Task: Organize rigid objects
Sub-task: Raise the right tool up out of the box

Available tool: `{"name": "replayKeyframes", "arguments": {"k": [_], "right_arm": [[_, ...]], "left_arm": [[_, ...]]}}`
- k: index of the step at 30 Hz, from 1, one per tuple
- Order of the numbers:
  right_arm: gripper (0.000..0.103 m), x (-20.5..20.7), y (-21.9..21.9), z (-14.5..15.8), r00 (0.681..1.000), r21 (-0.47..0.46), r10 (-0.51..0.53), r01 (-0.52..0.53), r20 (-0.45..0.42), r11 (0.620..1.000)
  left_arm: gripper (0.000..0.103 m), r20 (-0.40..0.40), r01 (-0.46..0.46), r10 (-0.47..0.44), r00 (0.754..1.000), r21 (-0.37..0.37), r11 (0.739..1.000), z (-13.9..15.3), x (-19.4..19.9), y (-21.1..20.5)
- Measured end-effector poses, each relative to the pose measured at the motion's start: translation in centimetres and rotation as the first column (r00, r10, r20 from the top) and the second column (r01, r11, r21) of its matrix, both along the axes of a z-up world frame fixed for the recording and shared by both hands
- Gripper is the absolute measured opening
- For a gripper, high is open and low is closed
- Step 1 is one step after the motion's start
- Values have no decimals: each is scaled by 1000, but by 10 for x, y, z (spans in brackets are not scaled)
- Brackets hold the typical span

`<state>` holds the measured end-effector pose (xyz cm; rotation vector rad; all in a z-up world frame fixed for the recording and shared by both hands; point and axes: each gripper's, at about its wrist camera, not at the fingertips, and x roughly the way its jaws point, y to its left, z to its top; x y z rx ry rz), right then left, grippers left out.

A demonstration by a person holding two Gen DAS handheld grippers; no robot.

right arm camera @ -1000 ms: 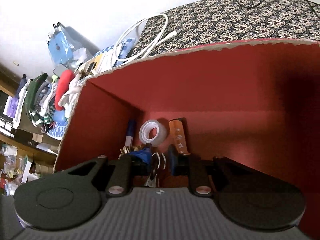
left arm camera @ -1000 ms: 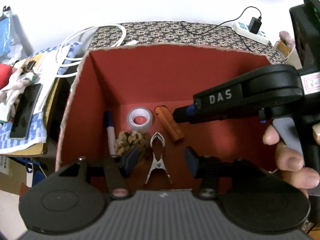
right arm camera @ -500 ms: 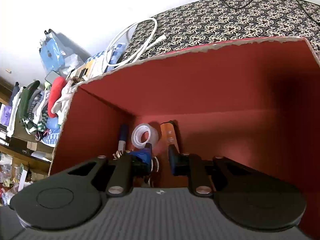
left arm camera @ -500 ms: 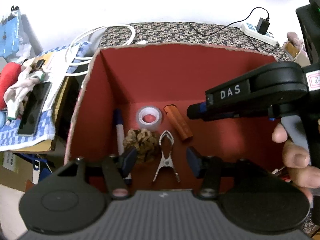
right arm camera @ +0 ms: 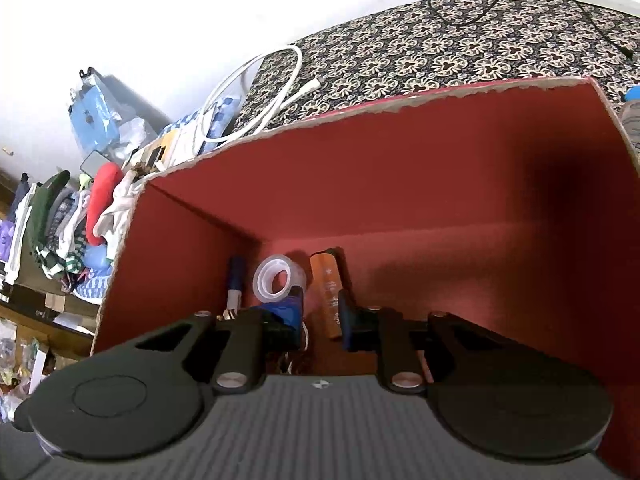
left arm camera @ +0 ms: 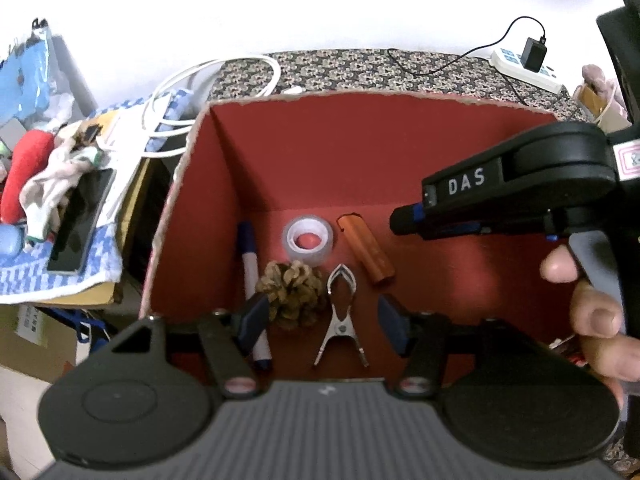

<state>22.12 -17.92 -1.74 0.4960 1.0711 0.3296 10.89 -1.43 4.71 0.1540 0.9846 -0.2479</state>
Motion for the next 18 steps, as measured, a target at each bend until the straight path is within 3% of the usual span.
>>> {"name": "replayKeyframes", "arguments": {"k": [6,13,18], "right_arm": [[5,-2,0,3,1000,-21,-16,16,21,1000],[6,-22,-9,18,992,-45,-59,64,111,997],[6,-43,-19,28,985,37,-93,88,145,995]], "left_arm": [[61,11,-6,6,1000,-12,1000,11,-2,4],[62,55,-11,12,998,-17,1000,30,-13,11],[64,88,-5,6,996,-18,1000,42,-24,16]]}}
